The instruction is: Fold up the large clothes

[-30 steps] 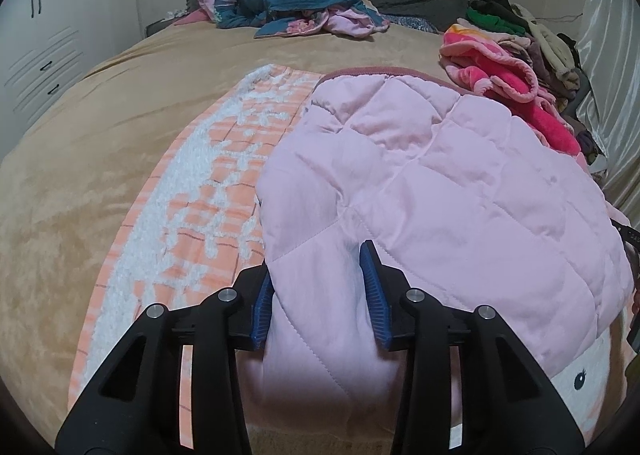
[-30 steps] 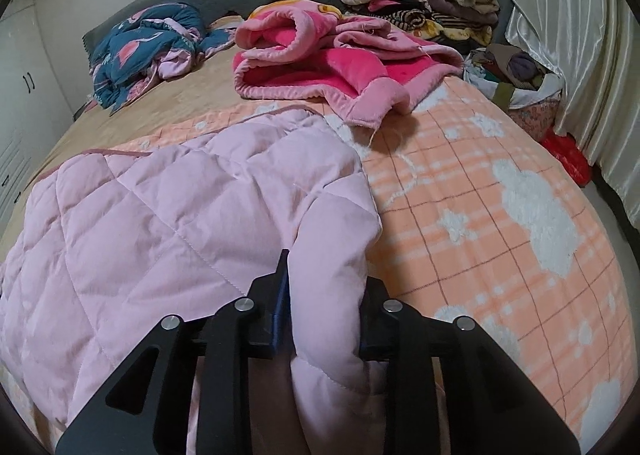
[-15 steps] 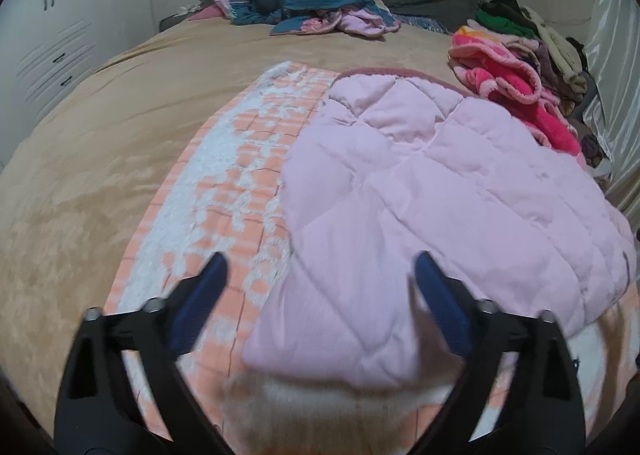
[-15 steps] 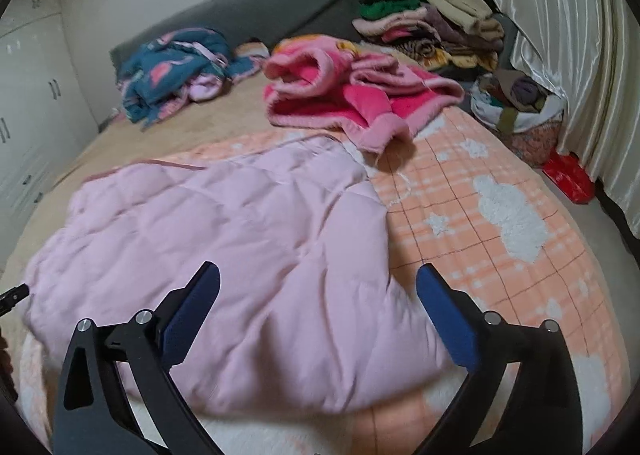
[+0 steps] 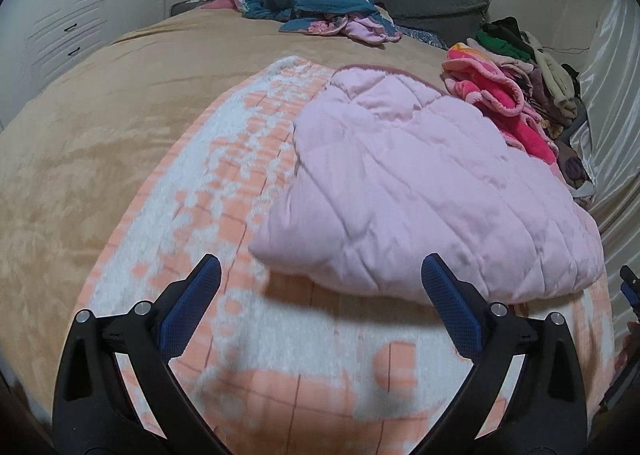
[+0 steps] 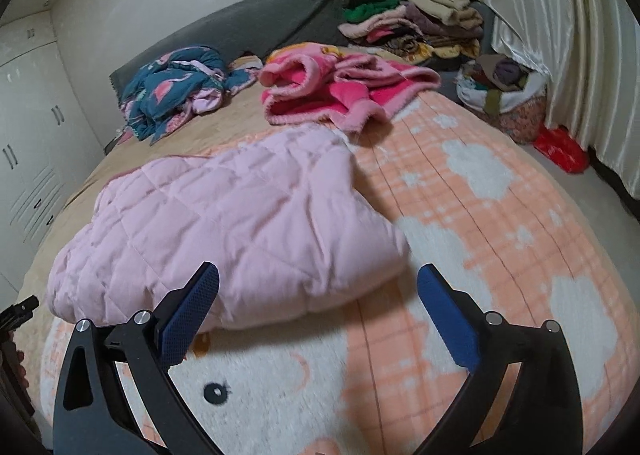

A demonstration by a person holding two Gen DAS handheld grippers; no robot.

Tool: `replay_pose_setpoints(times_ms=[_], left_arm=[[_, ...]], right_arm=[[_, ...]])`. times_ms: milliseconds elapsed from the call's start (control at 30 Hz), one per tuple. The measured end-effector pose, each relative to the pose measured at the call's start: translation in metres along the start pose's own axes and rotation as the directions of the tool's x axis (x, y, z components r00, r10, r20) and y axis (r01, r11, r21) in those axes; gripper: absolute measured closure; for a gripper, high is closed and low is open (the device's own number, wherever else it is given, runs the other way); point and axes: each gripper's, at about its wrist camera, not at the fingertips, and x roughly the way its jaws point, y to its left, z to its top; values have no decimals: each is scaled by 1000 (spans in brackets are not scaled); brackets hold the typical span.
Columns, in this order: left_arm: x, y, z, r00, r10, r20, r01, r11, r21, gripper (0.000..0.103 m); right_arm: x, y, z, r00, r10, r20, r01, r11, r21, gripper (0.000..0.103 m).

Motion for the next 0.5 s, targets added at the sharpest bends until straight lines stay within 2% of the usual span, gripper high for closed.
replay_pose_setpoints(times_ms=[267,500], left_arm=[[19,5,-27,996,-30,-86,24,997,-68,9],[42,-2,-25,988,-64,-141,48,993,-112,9]], right_arm=[[14,-13,-27,997,-28,-69,31,999,43,4],[35,-25,-31,992,-26,-121,41,992,123,4]])
